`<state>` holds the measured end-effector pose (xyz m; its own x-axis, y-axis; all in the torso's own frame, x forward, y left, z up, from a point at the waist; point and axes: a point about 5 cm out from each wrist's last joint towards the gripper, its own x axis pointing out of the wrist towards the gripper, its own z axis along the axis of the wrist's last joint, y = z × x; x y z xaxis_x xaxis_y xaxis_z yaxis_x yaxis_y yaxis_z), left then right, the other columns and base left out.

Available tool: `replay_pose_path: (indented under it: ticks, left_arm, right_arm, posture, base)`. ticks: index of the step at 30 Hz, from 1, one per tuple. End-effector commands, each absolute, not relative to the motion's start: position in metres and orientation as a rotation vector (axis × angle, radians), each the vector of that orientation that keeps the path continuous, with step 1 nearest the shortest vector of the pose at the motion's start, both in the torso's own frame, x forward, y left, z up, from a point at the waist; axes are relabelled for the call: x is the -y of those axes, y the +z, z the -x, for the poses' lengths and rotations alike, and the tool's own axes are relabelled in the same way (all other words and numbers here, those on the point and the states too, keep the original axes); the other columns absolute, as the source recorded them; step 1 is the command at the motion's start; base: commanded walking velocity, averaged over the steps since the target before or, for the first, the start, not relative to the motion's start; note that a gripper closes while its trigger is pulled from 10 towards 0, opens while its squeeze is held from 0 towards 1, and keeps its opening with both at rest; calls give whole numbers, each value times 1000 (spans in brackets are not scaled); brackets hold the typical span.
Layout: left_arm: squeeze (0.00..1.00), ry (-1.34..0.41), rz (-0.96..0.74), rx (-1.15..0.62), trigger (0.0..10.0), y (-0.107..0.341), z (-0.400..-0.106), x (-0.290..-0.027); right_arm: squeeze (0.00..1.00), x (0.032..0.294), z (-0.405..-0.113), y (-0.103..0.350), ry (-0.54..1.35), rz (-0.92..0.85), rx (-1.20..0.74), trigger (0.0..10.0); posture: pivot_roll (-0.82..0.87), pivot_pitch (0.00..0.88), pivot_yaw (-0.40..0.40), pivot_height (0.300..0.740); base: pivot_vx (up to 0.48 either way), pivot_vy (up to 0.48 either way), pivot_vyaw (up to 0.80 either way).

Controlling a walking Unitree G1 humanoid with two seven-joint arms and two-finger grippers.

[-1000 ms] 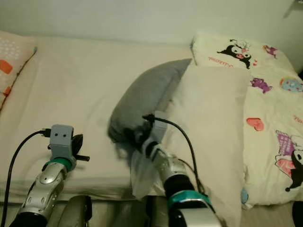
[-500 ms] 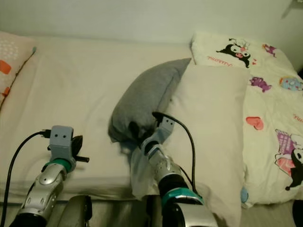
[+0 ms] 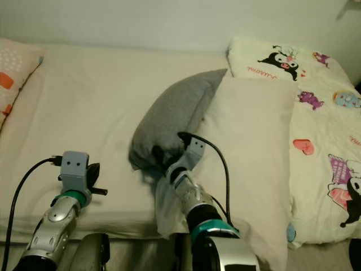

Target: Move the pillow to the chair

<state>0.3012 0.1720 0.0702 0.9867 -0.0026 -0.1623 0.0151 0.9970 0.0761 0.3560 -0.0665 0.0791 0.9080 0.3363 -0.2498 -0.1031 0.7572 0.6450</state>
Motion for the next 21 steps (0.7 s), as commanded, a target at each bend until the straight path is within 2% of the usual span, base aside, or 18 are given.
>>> replay_pose_path:
  ticks: [1, 8, 9, 10, 11, 13, 15, 21]
  left_arm:
    - [0, -8, -81, -180, 10000, 66, -297, -173]
    - [0, -8, -77, -181, 10000, 64, -296, -171]
    - [0, -7, -64, -179, 10000, 65, -297, -170]
    - [0, -7, -64, -179, 10000, 65, -297, -170]
    - [0, -4, -58, -178, 10000, 66, -298, -170]
    - [0, -4, -58, -178, 10000, 66, -298, -170]
    - [0, 23, -65, -180, 10000, 67, -302, -171]
    - [0, 48, -81, -176, 10000, 69, -306, -174]
  right_arm:
    - [0, 25, -347, 81, 346, -692, -410, 0]
    - [0, 28, -347, 82, 370, -626, -387, 0]
    - [0, 30, -349, 84, 366, -607, -364, 2157]
    - [0, 30, -349, 84, 366, -607, -364, 2157]
    - [0, 32, -350, 84, 365, -525, -358, 10000]
    - [0, 32, -350, 84, 365, -525, -358, 10000]
    - [0, 45, -349, 80, 355, -421, -326, 10000]
    - [0, 69, -346, 69, 304, -372, -303, 10000]
  posture:
    - [108, 45, -37, 610]
    - [100, 40, -40, 610]
    - [100, 40, -40, 610]
    - [100, 40, -40, 610]
    - [99, 34, -41, 610]
    - [99, 34, -41, 610]
    - [102, 25, -45, 610]
    - [97, 14, -39, 610]
  base:
    - [0, 0, 0]
    - [0, 0, 0]
    - [0, 0, 0]
    - [0, 0, 0]
    - [0, 0, 0]
    - [0, 0, 0]
    - [0, 0, 0]
    - [0, 0, 0]
